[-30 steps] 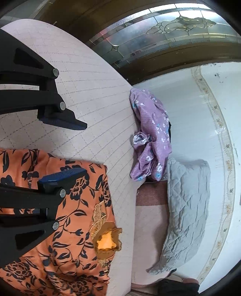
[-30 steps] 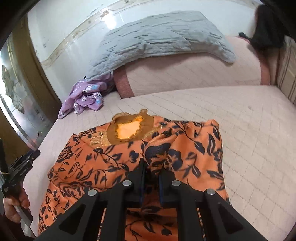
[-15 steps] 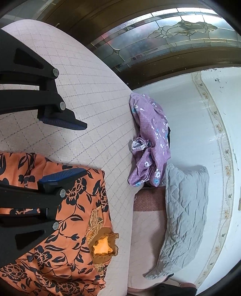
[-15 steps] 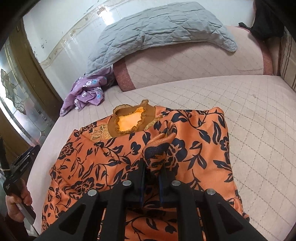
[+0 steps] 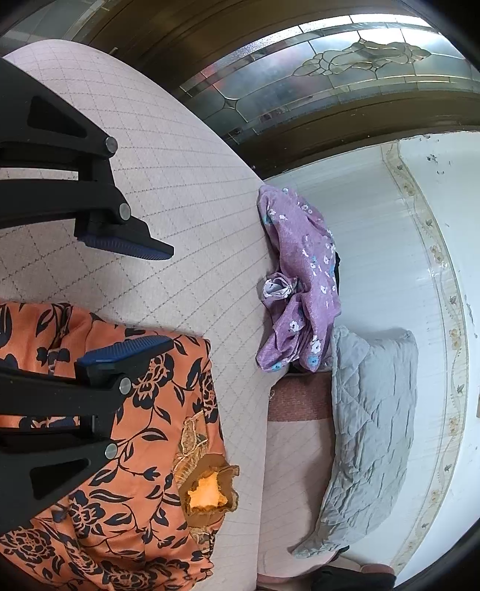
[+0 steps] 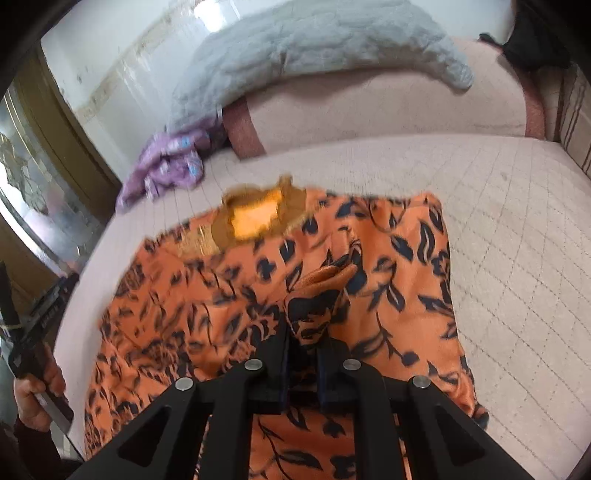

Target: Fold small clothes

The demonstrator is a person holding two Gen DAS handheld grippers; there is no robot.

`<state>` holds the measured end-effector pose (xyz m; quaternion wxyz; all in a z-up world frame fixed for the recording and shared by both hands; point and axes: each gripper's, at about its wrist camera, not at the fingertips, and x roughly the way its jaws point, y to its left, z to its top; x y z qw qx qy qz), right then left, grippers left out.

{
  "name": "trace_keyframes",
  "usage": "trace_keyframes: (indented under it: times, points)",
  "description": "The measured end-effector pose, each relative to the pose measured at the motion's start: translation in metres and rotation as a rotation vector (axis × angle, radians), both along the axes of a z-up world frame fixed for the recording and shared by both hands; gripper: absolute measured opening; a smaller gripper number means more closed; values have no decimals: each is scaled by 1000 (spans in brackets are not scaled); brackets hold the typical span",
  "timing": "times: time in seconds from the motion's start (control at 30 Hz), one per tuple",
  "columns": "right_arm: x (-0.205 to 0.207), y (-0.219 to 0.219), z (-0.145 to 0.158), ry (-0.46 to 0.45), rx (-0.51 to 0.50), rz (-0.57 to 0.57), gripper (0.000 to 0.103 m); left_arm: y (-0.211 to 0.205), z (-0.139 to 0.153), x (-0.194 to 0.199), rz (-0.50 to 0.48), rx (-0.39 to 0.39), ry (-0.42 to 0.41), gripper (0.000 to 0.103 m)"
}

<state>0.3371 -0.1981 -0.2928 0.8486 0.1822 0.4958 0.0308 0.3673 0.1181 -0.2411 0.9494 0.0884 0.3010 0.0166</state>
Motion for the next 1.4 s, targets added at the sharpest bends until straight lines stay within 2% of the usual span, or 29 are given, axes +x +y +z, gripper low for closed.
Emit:
trace_keyframes:
  times: [0.1,0.2,0.23,0.27,0.3,0.33,0.43,0.53,0.6,0.63,0.67,0.7,0.73,0.77,0.87,0.97,1.03,1.07,1.13,1.23,1.3,1.4]
  points:
    - [0,-11,-8,107,49,56,16,-3,-4,2,-7,21,14,45]
    - [-6,-31,-1,97,71,35,31,-7,-10,5,-16,40,35,45]
    - [-8,-40,3,69,96,1,47,-8,-12,6,-18,41,46,45]
    - [-10,-47,7,34,135,-41,75,-9,-13,7,-20,42,52,45]
    - [-11,-54,10,-1,172,-75,83,-11,-15,7,-24,46,57,45]
    - [-11,-58,12,-26,193,-90,84,-13,-17,8,-28,51,62,45]
    - [0,-63,17,-82,210,-131,84,-19,-21,8,-41,57,78,45]
    - [21,-58,-1,-20,131,-143,82,-27,-26,8,-65,71,91,45]
    - [30,-53,-17,29,113,-135,79,-31,-29,9,-73,85,96,45]
    - [34,-48,-28,72,113,-110,72,-31,-30,10,-74,89,99,45]
    - [38,-45,-36,111,89,-87,62,-32,-33,11,-74,95,106,45]
    - [39,-38,-38,130,41,-65,56,-32,-34,12,-72,98,112,45]
    - [38,-30,-36,122,-8,-42,42,-32,-36,13,-69,98,118,45]
    - [36,-22,-28,98,-47,-5,26,-31,-37,15,-65,97,125,45]
    - [26,-10,15,-52,-126,21,18,-29,-37,17,-51,93,131,45]
    - [15,-17,51,-196,-172,-39,18,-26,-35,17,-36,93,118,45]
    - [12,-31,55,-237,-149,-99,18,-24,-35,17,-30,91,116,45]
    - [14,-38,49,-225,-127,-129,18,-26,-38,18,-29,94,121,45]
    - [28,-55,11,-120,-17,-143,25,-29,-43,20,-29,106,134,45]
    - [47,-66,-43,78,98,-212,58,-37,-55,22,-40,130,172,45]
    - [43,-73,-36,43,121,-244,58,-40,-61,24,-32,152,198,45]
    - [25,-81,1,-121,110,-276,64,-34,-62,27,-17,118,229,45]
